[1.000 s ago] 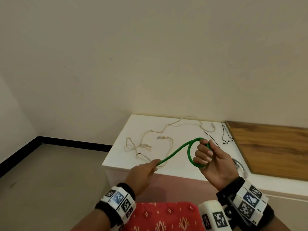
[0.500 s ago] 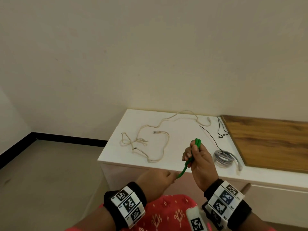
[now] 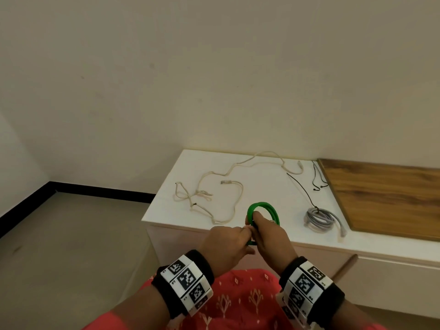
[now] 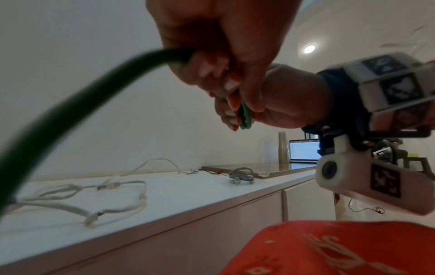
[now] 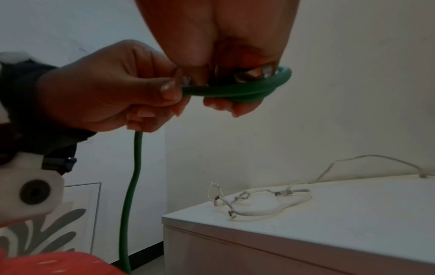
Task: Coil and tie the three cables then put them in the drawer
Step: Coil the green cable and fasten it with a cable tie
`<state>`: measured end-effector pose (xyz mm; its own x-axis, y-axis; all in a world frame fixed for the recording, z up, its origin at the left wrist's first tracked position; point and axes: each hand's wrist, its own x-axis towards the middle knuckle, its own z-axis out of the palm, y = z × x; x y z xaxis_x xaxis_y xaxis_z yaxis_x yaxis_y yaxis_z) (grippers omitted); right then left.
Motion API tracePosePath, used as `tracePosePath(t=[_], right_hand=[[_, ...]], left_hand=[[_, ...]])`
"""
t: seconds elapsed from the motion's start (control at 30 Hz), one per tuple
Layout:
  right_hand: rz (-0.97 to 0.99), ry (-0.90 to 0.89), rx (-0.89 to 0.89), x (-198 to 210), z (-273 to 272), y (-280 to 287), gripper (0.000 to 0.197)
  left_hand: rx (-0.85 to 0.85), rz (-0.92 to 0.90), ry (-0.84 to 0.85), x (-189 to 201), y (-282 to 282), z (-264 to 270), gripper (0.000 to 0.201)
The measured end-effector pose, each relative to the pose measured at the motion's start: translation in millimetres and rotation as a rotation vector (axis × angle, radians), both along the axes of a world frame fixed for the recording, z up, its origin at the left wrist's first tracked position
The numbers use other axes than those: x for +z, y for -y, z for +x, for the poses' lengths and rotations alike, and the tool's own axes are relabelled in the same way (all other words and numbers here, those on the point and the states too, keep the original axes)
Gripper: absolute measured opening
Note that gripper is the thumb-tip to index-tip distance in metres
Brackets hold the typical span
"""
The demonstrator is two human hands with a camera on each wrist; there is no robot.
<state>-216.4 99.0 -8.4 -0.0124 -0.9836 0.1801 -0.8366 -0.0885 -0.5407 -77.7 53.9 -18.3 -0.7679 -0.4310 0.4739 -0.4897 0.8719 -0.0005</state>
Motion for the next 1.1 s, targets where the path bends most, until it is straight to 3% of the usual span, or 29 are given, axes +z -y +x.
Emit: tracePosePath(t=[0.13,0.33,0.47,0.53,0.63,0.8,1.1], right_hand=[[0.094,-0.046,0.029,-0.5,-5.0,0.7,0.018],[0.122,0.065,0.130,2.4,-11.7,0.0,0.056],[0.230,0.248,0.220,13.5,-12.1,-0.4,0.038],[0.292,0.364,0.244,18.8,-12.4,-0.5,0.032],[0.380,0.622,0.231,25.7,-15.7,-0.8,0.040],[0.463,1.063,0.212,33.5,-27.3,-2.3,0.045],[0.452,1.603,0.162,32.6,-28.1,2.0,0.037]], left_hand=[[-0.009,-0.009,-0.010,0.6,3.4,6.2,0.018],[0.110,-0.092,-0.052,16.1,11.5,11.1,0.040],[0.097,0.066,-0.090,25.3,17.5,11.7,0.042],[0.047,0.217,-0.163,25.8,20.5,11.4,0.048],[-0.015,0.416,-0.266,24.2,27.2,10.2,0.050],[-0.016,0.665,-0.429,19.3,37.9,17.1,0.020],[-0.004,0.748,-0.374,4.9,33.2,24.0,0.024]])
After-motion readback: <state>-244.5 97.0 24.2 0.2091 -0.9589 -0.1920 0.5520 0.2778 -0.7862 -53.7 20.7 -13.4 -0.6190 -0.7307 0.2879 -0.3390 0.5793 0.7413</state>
